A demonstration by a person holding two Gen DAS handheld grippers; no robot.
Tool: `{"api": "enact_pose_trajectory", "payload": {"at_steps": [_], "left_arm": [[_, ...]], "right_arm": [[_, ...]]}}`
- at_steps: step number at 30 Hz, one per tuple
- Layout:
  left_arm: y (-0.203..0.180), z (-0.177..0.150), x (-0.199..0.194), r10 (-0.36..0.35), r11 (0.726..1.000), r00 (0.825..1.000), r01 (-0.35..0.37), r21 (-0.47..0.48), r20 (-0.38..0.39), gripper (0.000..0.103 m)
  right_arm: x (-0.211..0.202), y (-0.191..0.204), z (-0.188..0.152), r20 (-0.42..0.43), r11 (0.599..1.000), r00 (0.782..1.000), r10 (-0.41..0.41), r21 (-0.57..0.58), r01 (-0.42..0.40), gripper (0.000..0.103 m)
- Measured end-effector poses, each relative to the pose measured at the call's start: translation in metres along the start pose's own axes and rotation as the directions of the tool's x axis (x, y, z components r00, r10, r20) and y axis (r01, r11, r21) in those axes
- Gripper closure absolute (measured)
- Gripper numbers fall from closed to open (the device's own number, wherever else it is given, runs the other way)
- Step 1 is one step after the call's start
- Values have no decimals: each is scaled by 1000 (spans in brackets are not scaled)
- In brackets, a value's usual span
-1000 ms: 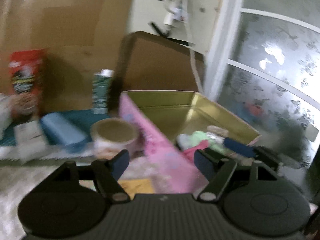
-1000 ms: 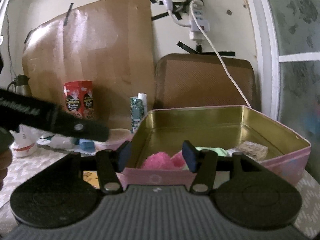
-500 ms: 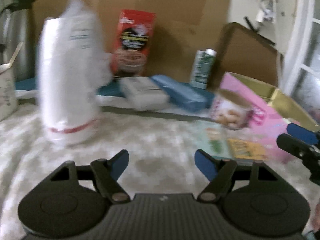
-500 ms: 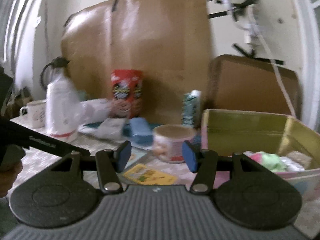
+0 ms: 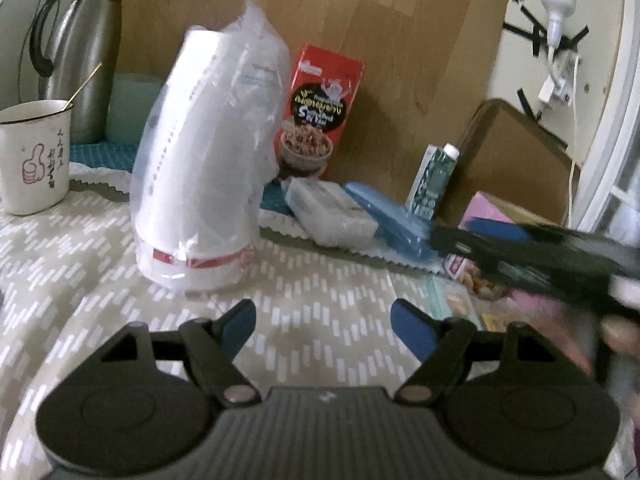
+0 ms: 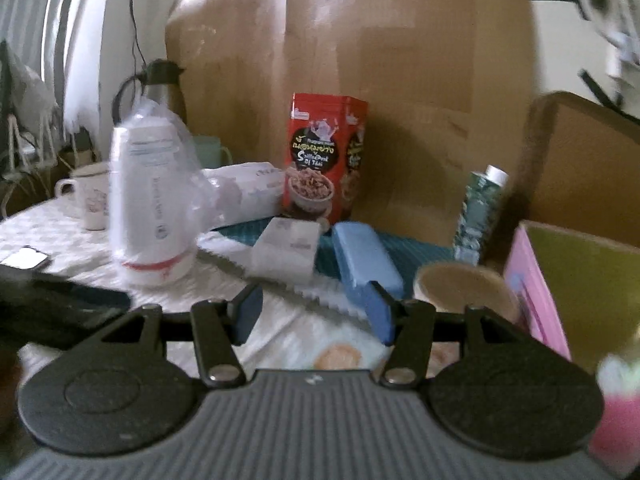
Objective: Organize soft objects
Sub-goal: 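Move the right tool back toward the blue plastic case, then grasp the blue plastic case with the right tool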
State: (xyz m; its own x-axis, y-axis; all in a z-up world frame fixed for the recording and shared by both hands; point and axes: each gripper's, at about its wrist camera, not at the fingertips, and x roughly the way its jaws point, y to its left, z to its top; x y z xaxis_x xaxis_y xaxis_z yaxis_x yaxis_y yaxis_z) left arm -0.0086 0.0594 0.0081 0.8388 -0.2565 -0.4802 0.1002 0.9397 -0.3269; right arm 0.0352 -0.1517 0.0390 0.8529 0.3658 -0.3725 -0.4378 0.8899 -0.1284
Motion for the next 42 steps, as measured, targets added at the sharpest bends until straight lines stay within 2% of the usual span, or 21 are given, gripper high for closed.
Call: {"api": "enact_pose_trajectory", "payload": {"at_steps": [3,5,8,11,14,18,26,33,37,42], "left_arm": [[5,1,-3,-19,1000,1000,20,-23,10,25],[7,1,-3,-34,999,999,34,-35,13,25],[8,0,-4,-46,998,999,47,-39,20,24],[7,0,-5,-51,998,998,52,-36,31,24],[7,0,-7,-53,998,998,55,-38,36,24],[7,1,-6,-50,998,998,52,-47,28,24],[6,0,0,7,999,1000,-7,-46,-1,24],[6,1,8,63,997,997,-65,-45,-42,23],[3,0,10,103,994,994,-105,-28,-42,9],[1,0,11,130,991,990,-131,-16,-47,9]], "right_arm": [[41,-8,20,-70,998,996,-51,-38,48,44],[69,-17,32,-148,996,986,-76,-55,68,44],[106,-29,42,-298,995,951,-87,-75,68,44],[134,-34,41,-435,995,897,-82,-93,45,44],[140,-31,44,-444,994,892,-82,-99,42,46],[128,-17,40,-426,992,902,-66,-127,13,48],[90,7,18,-371,989,927,-46,-150,-11,47],[79,3,4,-316,999,949,17,-21,-25,46],[70,6,-2,-289,999,956,45,37,-36,46],[63,13,-9,-261,995,963,72,80,-53,46]]}}
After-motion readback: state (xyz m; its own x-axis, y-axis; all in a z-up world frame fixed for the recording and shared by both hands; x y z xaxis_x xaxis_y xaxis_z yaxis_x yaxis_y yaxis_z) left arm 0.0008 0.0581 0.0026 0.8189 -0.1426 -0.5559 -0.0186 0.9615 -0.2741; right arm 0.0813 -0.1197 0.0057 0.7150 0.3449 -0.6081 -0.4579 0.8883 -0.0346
